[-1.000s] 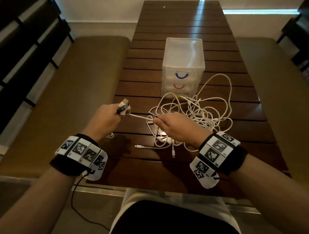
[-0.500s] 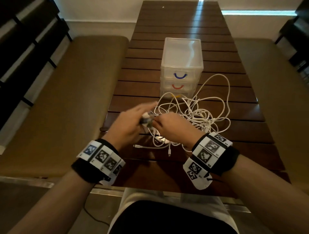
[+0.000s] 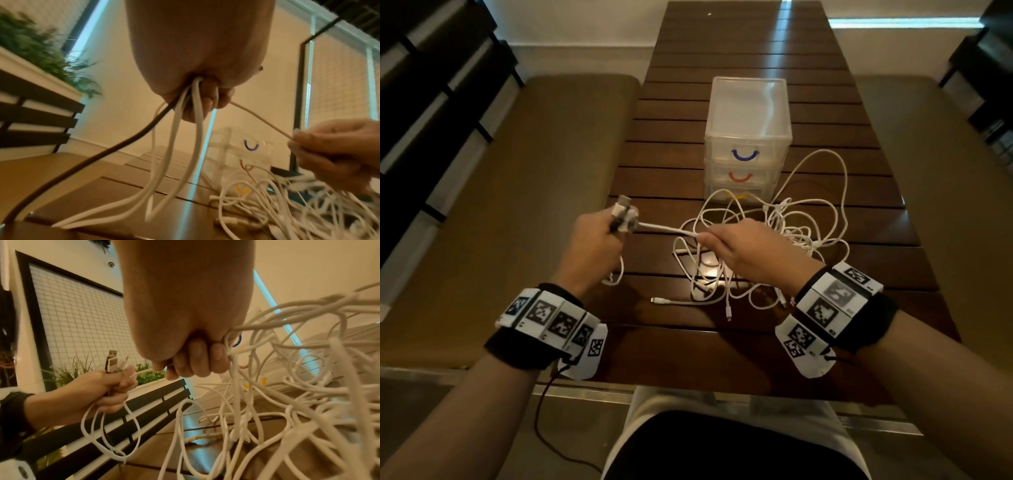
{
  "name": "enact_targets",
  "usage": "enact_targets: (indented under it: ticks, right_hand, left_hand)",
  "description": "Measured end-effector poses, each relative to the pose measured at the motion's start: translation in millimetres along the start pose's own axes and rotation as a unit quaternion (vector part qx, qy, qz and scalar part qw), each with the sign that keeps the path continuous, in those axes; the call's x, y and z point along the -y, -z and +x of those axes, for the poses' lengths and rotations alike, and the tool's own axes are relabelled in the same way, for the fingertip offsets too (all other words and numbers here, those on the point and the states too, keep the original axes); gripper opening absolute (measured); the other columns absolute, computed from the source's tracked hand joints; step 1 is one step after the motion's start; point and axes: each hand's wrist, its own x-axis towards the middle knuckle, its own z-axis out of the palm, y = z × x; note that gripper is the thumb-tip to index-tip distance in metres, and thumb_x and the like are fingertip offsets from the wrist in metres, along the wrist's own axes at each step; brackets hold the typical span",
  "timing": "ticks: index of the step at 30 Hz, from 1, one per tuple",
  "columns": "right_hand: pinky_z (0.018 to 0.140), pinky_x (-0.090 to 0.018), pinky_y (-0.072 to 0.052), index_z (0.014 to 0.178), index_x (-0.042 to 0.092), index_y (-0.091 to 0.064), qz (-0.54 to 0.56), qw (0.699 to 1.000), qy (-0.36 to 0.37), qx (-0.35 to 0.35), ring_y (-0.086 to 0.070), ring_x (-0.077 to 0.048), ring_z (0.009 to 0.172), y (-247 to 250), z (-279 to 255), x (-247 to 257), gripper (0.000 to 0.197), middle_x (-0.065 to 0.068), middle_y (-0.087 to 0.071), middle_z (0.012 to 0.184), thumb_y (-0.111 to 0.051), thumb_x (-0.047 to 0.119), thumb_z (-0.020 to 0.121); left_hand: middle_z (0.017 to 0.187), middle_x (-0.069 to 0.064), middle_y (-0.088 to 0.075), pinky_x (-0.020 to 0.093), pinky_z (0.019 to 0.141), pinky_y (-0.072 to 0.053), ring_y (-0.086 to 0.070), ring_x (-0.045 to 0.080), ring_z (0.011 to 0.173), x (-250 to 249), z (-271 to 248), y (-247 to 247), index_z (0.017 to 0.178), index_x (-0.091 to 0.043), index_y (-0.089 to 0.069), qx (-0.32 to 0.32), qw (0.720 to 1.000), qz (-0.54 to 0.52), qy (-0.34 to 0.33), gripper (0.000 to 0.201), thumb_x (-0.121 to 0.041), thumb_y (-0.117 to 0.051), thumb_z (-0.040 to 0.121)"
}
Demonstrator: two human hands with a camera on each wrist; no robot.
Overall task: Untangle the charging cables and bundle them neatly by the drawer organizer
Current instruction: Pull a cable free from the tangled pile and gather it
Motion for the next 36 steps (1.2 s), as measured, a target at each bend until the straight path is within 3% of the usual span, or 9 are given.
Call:
enact_targets:
  ticks: [5,7,9,12,17,21,24,30,36]
  right_hand:
    - [0.061,-0.027,-0.036,0.066,0.039,-0.038,0.015,0.999,-0.033,-0.003,-0.043,0.0,0.055,5,-6,-17,0.041,0.013,-0.047,0.061,-0.033,0.046,0.105]
    - [0.063,-0.03,-0.041,0.068,0.034,-0.046,-0.008,0.999,-0.04,0.012,-0.046,-0.005,0.056,3,-5,-16,0.041,0.009,-0.05,0.061,-0.033,0.044,0.106]
    - [0.064,-0.032,-0.043,0.081,0.022,-0.061,-0.017,0.999,-0.042,0.024,-0.051,-0.012,0.061,-1,0,-9,0.043,0.005,-0.052,0.064,-0.033,0.044,0.105]
    - [0.061,-0.031,-0.038,0.076,0.018,-0.055,-0.009,0.999,-0.03,0.017,-0.05,-0.015,0.062,-5,7,4,0.041,0.005,-0.05,0.064,-0.036,0.039,0.105]
    - [0.051,-0.023,-0.03,0.063,0.031,-0.045,0.019,0.999,-0.01,0.029,-0.047,-0.004,0.055,-3,6,10,0.04,0.009,-0.051,0.06,-0.042,0.03,0.103]
    - [0.054,-0.025,-0.032,0.071,0.028,-0.049,0.011,0.999,0.005,0.052,-0.049,-0.005,0.061,-5,6,9,0.036,0.007,-0.055,0.067,-0.038,0.037,0.104]
    - [0.061,-0.029,-0.04,0.078,0.026,-0.053,0.017,0.998,0.018,0.057,-0.052,-0.007,0.065,-4,4,7,0.036,0.004,-0.059,0.073,-0.036,0.042,0.105]
    - [0.072,-0.033,-0.048,0.095,0.026,-0.063,0.001,0.999,-0.014,0.038,-0.055,-0.01,0.07,3,-1,-10,0.04,0.008,-0.06,0.076,-0.031,0.047,0.105]
    - [0.057,-0.024,-0.033,0.067,0.037,-0.037,-0.012,0.999,-0.024,0.022,-0.042,-0.001,0.06,13,-5,-16,0.039,0.011,-0.049,0.066,-0.032,0.041,0.106]
  left_hand:
    - [0.078,-0.002,-0.06,0.02,0.058,-0.043,-0.052,0.012,0.068,14,9,9,0.075,-0.025,-0.06,-0.078,0.995,-0.011,0.067,0.032,-0.012,-0.047,0.1]
    - [0.096,-0.002,-0.065,0.029,0.077,-0.051,-0.059,0.013,0.087,10,7,1,0.094,-0.024,-0.066,-0.046,0.998,0.028,0.041,0.029,-0.003,-0.047,0.097]
    - [0.117,-0.009,-0.06,0.033,0.094,-0.048,-0.056,0.009,0.106,-5,1,-13,0.121,-0.026,-0.061,0.018,0.999,0.047,-0.02,0.049,0.007,-0.045,0.089]
    - [0.14,-0.008,-0.051,0.032,0.108,-0.04,-0.049,0.01,0.124,-23,-11,-40,0.139,-0.027,-0.05,0.142,0.983,0.059,-0.102,0.07,0.013,-0.051,0.082]
    - [0.096,0.0,-0.069,0.034,0.078,-0.05,-0.063,0.019,0.09,-14,-17,-54,0.114,-0.025,-0.062,0.182,0.97,0.13,-0.091,0.032,-0.004,-0.053,0.091]
    - [0.086,0.006,-0.068,0.036,0.073,-0.048,-0.062,0.024,0.082,-15,-9,-43,0.101,-0.017,-0.066,0.215,0.962,0.144,-0.084,0.02,-0.005,-0.052,0.092]
    - [0.076,-0.004,-0.062,0.03,0.066,-0.044,-0.06,0.021,0.077,-14,-3,-33,0.087,-0.024,-0.061,0.236,0.957,0.152,-0.068,0.022,-0.003,-0.053,0.092]
    - [0.088,0.004,-0.062,0.03,0.074,-0.042,-0.059,0.023,0.084,5,14,2,0.11,-0.015,-0.069,0.113,0.98,0.162,-0.014,0.023,-0.006,-0.056,0.094]
    - [0.091,0.011,-0.067,0.038,0.079,-0.044,-0.063,0.035,0.092,14,22,14,0.104,-0.014,-0.068,0.04,0.981,0.191,-0.016,0.016,-0.012,-0.055,0.096]
